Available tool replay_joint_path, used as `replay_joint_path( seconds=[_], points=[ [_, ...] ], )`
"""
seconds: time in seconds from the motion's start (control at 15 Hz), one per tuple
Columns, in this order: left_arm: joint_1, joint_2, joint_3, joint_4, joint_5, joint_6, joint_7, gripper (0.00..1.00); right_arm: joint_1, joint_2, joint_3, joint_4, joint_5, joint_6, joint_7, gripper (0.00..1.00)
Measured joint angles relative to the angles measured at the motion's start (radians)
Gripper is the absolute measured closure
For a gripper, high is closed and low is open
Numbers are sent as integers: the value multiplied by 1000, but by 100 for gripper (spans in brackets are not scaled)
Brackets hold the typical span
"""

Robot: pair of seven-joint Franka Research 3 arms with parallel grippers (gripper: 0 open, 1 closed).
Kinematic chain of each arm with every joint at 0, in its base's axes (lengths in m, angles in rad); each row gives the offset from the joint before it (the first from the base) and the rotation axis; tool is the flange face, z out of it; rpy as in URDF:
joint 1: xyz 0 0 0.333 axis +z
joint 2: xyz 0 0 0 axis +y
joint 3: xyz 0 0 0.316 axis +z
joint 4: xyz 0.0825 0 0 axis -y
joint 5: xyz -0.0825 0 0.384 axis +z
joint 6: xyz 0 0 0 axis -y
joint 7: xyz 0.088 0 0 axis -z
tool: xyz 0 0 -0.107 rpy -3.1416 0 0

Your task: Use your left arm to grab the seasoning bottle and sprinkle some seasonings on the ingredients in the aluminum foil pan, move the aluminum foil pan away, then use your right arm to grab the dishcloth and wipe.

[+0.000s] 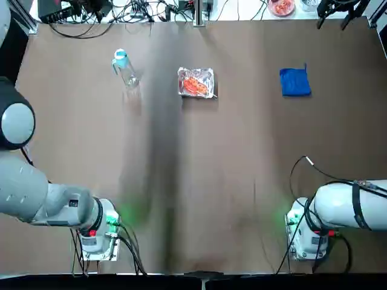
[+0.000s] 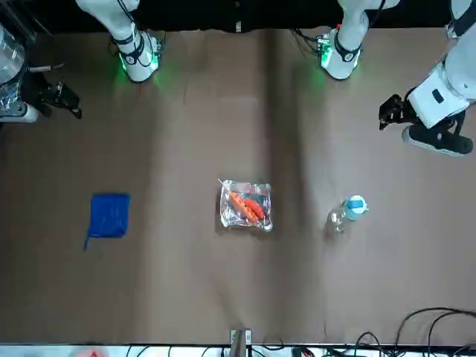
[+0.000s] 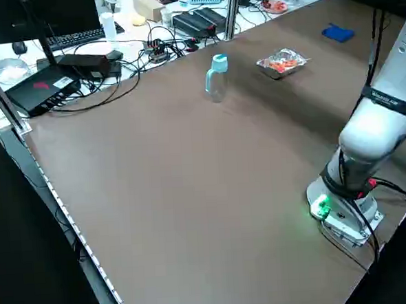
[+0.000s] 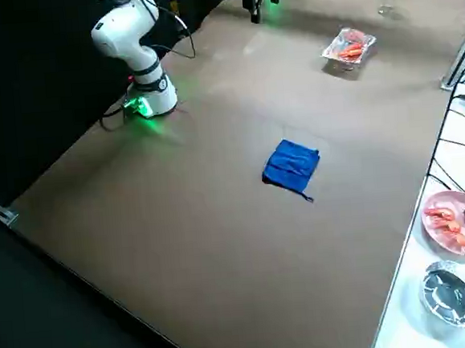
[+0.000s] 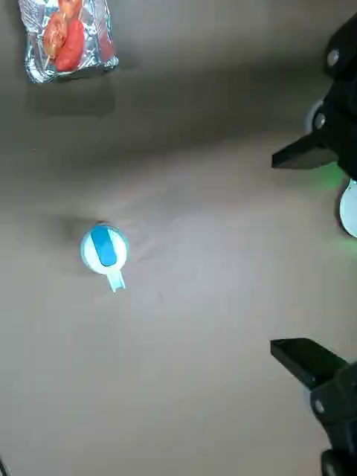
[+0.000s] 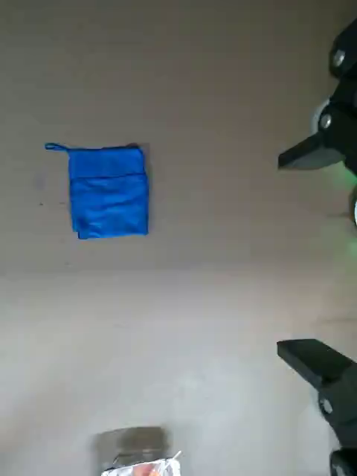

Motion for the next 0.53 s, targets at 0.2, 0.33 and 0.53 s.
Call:
replay_joint_path(
  seconds=[0.2, 0.33, 0.53],
  points=[
    [3, 0, 0, 7, 0, -7, 0, 0, 0, 0, 0, 0, 0, 0, 0, 0],
    [7, -1, 3, 10, 0, -9, 0, 0, 0, 0, 0, 0, 0, 0, 0, 0],
    [18, -1, 6, 10, 0, -14, -39, 0, 0, 0, -2, 0, 0, 0, 0, 0]
  ],
)
